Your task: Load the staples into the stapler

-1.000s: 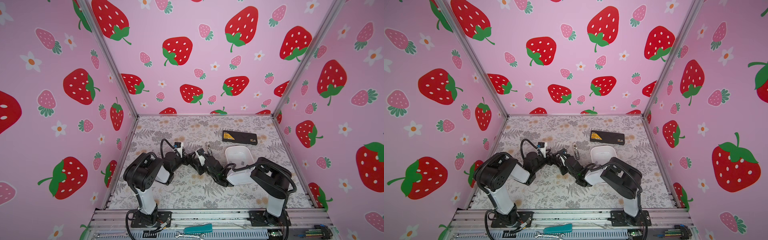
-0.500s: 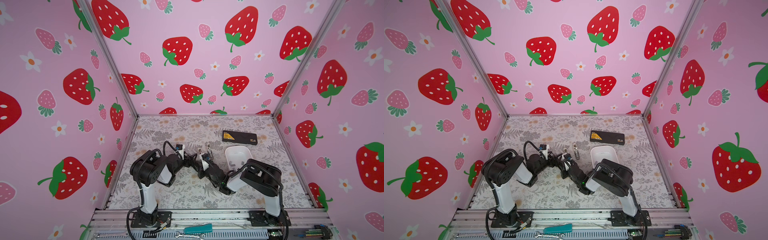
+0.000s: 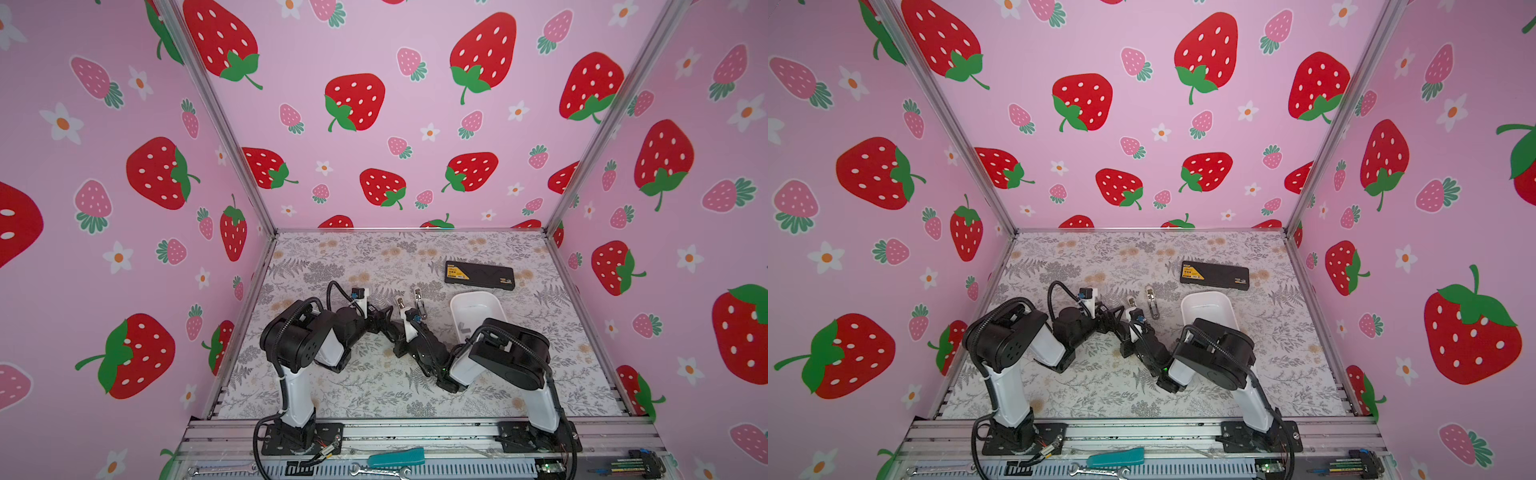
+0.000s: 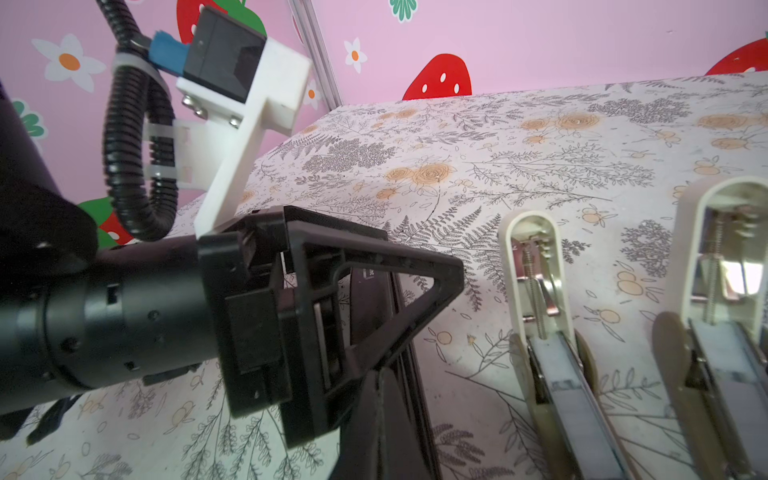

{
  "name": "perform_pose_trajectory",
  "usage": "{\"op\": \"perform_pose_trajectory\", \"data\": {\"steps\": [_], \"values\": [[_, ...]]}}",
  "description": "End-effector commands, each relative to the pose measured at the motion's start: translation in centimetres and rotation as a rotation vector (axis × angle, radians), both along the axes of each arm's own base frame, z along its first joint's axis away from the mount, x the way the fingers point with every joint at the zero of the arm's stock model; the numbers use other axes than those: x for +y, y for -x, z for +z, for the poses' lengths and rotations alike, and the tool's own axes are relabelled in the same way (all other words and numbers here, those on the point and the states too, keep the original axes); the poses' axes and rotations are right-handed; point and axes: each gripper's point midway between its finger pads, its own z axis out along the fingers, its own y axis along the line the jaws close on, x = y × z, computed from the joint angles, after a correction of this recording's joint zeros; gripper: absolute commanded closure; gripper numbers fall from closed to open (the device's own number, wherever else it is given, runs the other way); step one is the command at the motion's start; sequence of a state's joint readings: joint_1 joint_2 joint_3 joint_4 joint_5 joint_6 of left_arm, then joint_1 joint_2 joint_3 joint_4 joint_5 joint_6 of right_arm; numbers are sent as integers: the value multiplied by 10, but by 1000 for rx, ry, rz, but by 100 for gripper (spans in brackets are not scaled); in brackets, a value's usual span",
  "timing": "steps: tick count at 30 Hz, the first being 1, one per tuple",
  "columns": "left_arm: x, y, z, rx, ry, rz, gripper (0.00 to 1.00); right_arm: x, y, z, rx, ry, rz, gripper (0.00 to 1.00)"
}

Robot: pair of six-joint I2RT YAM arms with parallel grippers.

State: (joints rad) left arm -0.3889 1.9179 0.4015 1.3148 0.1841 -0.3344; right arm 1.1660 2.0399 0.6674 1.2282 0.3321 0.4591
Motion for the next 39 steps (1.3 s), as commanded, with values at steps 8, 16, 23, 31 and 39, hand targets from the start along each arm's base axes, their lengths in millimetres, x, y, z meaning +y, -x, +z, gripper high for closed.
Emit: {"op": "perform_pose_trajectory", "data": {"steps": [8,16,23,31,39], "values": [[8,-29,64,71,82,44,1,-14,-8,38,16,282,-57,73],[0,-40,88,142,95,14,1,-53,-8,25,48,307,-66,59],[-16,-52,81,230,102,-42,1,-59,-13,-24,122,371,-12,52],[0,-72,67,296,79,44,1,-63,-25,-61,173,424,-16,51],[12,-80,42,357,-31,105,10,-71,-32,-73,183,448,-29,61]]}}
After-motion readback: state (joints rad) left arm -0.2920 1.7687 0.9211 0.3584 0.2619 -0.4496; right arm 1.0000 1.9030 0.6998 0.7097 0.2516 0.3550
